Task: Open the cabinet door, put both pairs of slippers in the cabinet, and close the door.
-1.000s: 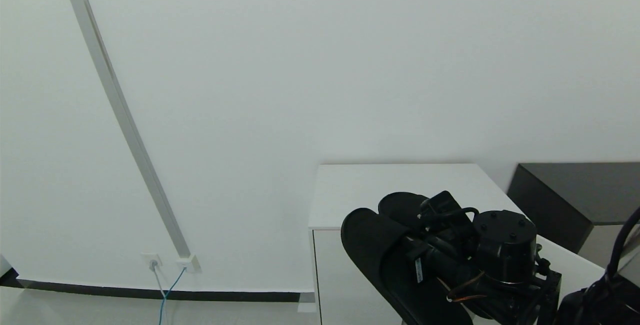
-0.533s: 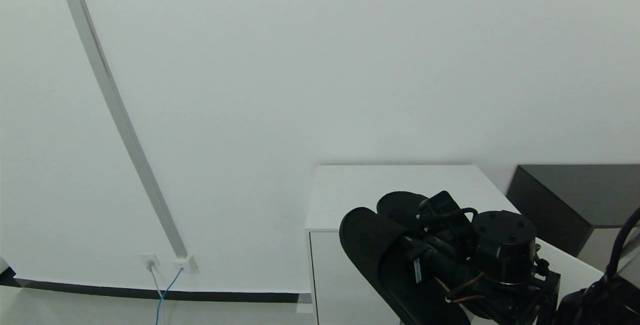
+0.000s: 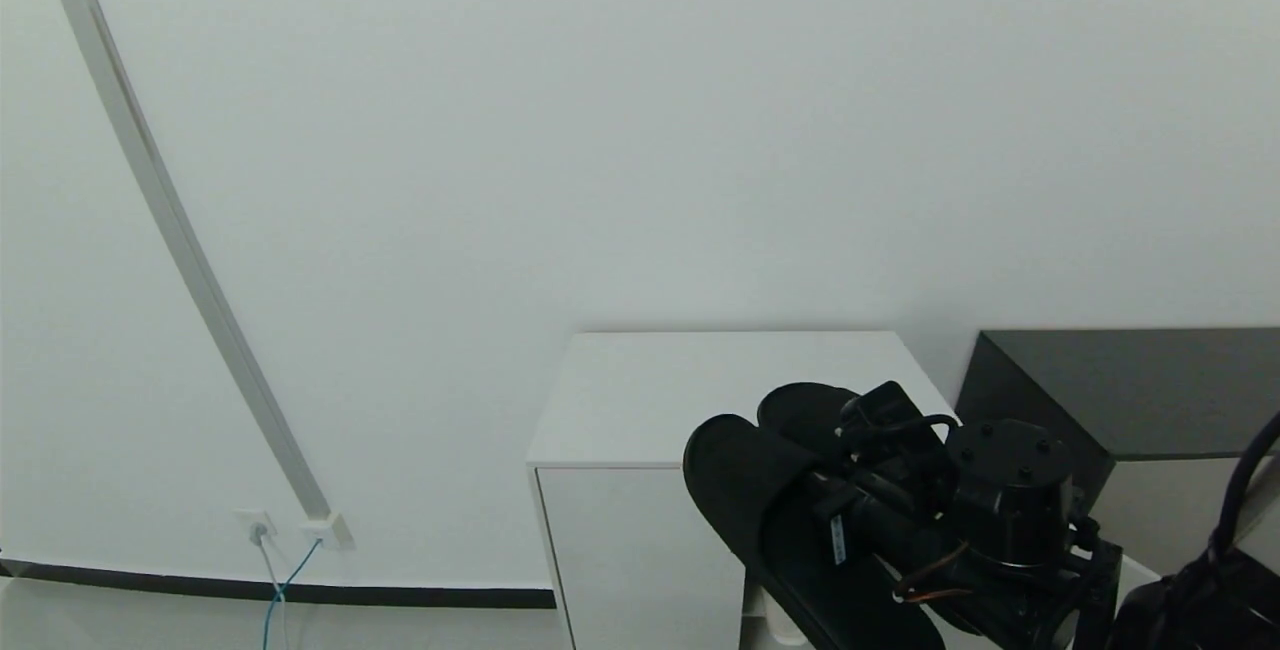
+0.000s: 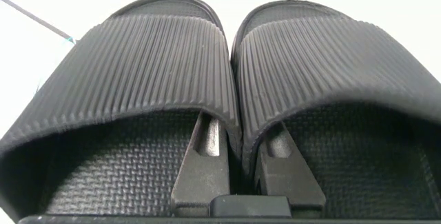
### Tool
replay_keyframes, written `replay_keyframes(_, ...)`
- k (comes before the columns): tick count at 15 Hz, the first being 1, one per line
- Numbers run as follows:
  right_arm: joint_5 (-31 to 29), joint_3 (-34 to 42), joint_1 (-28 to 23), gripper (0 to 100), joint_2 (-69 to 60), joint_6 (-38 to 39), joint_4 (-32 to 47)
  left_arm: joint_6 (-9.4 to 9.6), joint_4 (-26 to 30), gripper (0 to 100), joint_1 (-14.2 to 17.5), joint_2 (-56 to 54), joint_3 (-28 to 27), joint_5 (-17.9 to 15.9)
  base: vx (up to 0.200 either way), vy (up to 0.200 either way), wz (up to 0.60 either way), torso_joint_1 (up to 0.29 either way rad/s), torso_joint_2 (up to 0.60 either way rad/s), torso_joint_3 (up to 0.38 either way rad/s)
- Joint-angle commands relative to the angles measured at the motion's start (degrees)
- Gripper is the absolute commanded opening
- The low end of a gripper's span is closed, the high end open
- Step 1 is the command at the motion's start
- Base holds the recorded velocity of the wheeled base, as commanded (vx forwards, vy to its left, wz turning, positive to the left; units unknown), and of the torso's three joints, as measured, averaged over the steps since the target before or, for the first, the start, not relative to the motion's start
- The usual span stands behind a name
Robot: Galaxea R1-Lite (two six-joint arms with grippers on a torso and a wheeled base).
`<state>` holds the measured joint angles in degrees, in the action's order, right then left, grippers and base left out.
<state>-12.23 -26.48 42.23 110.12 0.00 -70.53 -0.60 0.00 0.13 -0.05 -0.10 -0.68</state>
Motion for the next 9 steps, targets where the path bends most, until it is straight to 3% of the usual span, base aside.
replay_keyframes(1,0.01,0.11,0.05,0,0.10,0.00,-0.04,-0.02,0.00,0,0.04,0.05,0.01,-0.02,0.000,-0.200,0.00,0.002,0.00,0.002)
replay_keyframes(3,0.01,0.02,0.05,0,0.01,-0.09,-0.04,0.07,0.00,0,0.04,0.05,0.01,-0.02,0.000,-0.200,0.00,0.000,0.00,0.000)
replay_keyframes(9,0.01,0.46,0.05,0,-0.08,0.00,-0.83,0.07,0.00,0,0.04,0.05,0.01,-0.02,0.000,0.000,0.00,0.000,0.00,0.000)
